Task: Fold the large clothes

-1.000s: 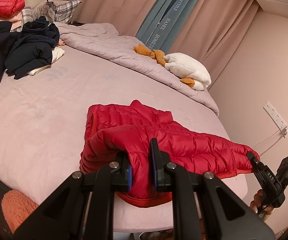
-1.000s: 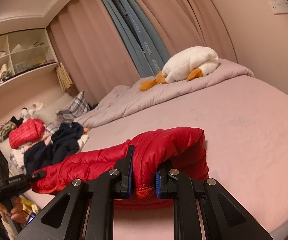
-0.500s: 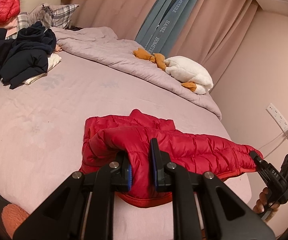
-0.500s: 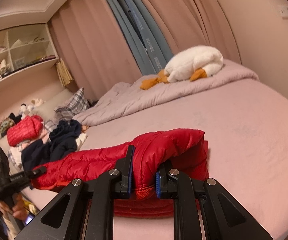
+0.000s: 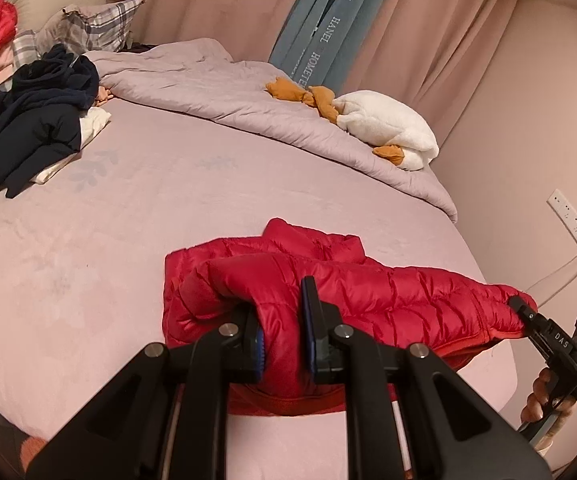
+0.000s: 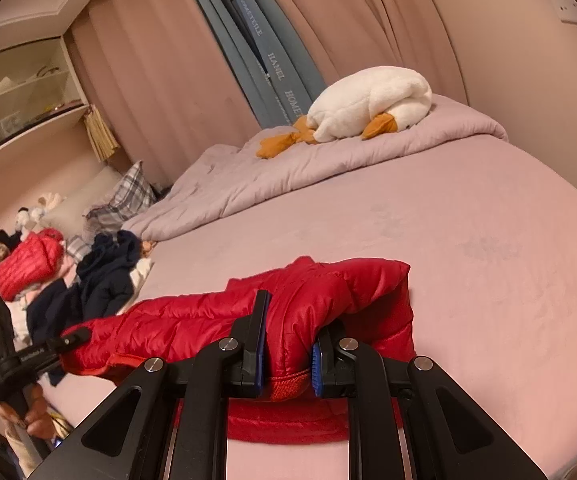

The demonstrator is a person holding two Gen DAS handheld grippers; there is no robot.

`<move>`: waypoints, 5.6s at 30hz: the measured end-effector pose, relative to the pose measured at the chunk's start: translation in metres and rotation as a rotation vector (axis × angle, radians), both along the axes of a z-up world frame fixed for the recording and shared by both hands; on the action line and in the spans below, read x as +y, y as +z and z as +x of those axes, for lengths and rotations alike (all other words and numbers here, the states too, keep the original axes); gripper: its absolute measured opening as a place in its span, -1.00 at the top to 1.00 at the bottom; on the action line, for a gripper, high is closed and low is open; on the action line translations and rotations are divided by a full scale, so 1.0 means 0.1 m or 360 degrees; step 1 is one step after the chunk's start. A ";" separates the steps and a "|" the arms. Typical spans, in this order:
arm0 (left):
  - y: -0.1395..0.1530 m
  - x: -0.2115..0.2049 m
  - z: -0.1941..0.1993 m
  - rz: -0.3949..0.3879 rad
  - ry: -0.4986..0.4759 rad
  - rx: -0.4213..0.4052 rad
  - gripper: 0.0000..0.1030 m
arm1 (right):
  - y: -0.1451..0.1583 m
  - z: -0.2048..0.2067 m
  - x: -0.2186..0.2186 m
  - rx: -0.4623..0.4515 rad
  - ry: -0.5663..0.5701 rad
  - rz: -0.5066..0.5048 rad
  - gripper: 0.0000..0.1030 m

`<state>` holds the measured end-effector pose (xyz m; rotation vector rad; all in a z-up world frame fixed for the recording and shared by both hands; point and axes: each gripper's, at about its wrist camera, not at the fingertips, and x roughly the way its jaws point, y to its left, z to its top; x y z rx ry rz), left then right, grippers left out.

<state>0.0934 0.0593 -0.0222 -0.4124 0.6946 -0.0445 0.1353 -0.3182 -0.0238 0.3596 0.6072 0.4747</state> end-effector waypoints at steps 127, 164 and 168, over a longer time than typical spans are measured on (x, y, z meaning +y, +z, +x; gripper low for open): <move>-1.56 0.32 0.46 -0.0524 -0.0043 0.0309 0.28 | -1.45 0.60 -0.03 0.0638 0.0065 0.0128 0.20; -0.64 0.40 -0.37 0.0063 0.0043 0.0187 0.39 | -0.73 0.04 -0.27 0.0414 -0.0373 -0.0394 0.14; -0.51 0.02 -0.03 -0.0003 -0.0171 0.0081 0.59 | -0.58 0.18 -0.01 0.0326 -0.0171 -0.0315 0.54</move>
